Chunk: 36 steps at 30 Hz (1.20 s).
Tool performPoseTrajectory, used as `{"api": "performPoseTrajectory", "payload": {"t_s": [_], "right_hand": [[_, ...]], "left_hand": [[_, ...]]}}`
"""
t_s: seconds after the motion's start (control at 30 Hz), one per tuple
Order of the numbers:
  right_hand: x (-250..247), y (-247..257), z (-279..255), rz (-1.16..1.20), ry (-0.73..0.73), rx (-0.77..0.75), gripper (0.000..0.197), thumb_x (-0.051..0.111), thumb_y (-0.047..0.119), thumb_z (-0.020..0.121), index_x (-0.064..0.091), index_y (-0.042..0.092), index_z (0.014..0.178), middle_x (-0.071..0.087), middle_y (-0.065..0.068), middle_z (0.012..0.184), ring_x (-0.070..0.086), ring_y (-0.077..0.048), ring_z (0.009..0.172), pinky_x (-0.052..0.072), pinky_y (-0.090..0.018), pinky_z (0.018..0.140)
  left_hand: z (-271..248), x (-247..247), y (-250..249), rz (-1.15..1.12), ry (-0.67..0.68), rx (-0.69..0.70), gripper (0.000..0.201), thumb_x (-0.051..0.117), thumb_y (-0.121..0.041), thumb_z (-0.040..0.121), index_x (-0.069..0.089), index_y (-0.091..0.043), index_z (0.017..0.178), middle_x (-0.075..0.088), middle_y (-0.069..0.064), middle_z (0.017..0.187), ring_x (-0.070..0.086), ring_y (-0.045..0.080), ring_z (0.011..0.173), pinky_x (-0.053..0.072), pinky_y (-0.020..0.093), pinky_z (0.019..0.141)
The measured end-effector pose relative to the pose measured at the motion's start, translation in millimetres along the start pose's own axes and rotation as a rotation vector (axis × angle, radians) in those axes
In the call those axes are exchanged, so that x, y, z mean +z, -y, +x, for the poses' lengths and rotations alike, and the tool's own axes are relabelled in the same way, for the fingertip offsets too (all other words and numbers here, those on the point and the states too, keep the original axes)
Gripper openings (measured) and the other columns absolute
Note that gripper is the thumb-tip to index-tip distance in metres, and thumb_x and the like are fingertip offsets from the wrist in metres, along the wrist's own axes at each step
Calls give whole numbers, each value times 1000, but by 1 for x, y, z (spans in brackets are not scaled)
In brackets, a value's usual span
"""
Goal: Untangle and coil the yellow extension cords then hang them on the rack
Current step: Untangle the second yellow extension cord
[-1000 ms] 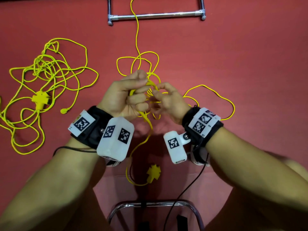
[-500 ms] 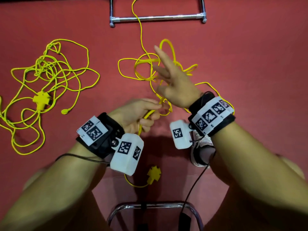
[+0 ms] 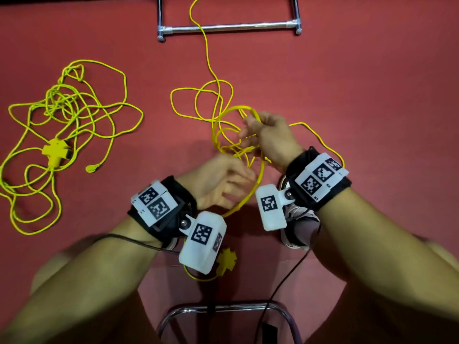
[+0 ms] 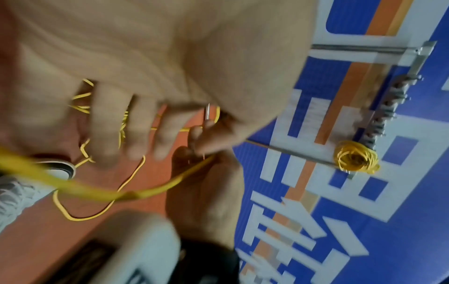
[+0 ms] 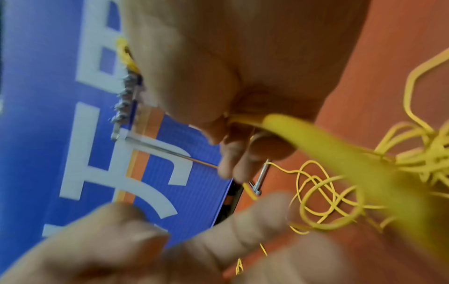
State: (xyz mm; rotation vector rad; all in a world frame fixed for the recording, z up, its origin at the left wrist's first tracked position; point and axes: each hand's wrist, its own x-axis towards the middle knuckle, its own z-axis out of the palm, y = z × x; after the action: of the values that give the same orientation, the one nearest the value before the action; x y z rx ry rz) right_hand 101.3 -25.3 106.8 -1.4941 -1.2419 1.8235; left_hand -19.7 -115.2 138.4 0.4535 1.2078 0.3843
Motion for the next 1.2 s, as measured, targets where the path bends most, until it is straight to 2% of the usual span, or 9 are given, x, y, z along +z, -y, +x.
{"api": "performPoseTrajectory", "payload": {"t_s": [0.17,0.27,0.4,0.57,0.67,0.73,0.9,1.03,1.2], "right_hand": [[14,0,-25,-107,357,-182,17,46,11,104,58,12,92,62,-3,72,56,-11,56,43,-25,50],[27,-11,-36,-212,502,-386,14,49,1,98,59,-4,90,57,-12,76,58,-8,68,47,-21,64],[25,-23,-41,-439,553,-457,27,65,19,86,64,-8,81,55,-25,80,52,-30,75,46,-49,76],[11,-18,-37,-509,407,-131,70,57,64,69,59,-6,71,53,-24,67,48,-24,62,46,-44,66],[8,-15,-26,-177,161,126,43,50,52,86,59,10,81,63,-14,78,58,-25,68,57,-54,79],[6,-12,-26,69,218,226,39,37,48,100,52,17,82,64,-6,77,60,-25,74,57,-41,74],[7,-7,-15,411,7,262,27,46,23,102,61,3,93,58,-8,65,58,-25,64,45,-28,55],[11,10,-11,569,-183,19,15,49,4,100,58,5,89,65,-4,72,66,-13,62,54,-27,56],[17,39,-27,334,4,-481,23,43,-7,100,50,11,114,59,-6,120,69,-13,84,56,-25,52]], "left_hand": [[7,-23,-15,-533,-231,233,26,44,-32,88,55,-12,76,48,6,67,52,22,58,50,30,64],[9,-31,-18,-616,-258,235,37,41,-40,100,60,-9,93,66,4,66,57,18,44,43,22,43],[11,-34,-13,-643,-269,157,26,39,-30,106,57,-11,106,73,0,71,71,11,62,59,27,56],[11,-30,-15,-385,-355,321,22,42,-15,105,63,-10,99,56,-4,65,48,6,45,44,19,44],[7,-23,-12,-215,-206,383,21,44,-11,102,65,-7,104,53,-4,63,36,6,43,33,20,46],[6,-19,-12,-137,-168,391,21,45,-10,100,65,-5,99,52,-2,60,34,6,41,27,23,46],[11,-10,-7,59,-183,419,31,46,-24,104,65,-5,89,38,-6,49,25,6,38,20,23,43],[10,-3,-7,-8,-171,457,30,45,-21,104,62,-7,85,35,-8,48,22,3,39,14,23,44],[2,3,-12,-191,-64,485,18,50,-20,95,53,-10,80,49,0,52,32,10,39,24,25,45]]}}
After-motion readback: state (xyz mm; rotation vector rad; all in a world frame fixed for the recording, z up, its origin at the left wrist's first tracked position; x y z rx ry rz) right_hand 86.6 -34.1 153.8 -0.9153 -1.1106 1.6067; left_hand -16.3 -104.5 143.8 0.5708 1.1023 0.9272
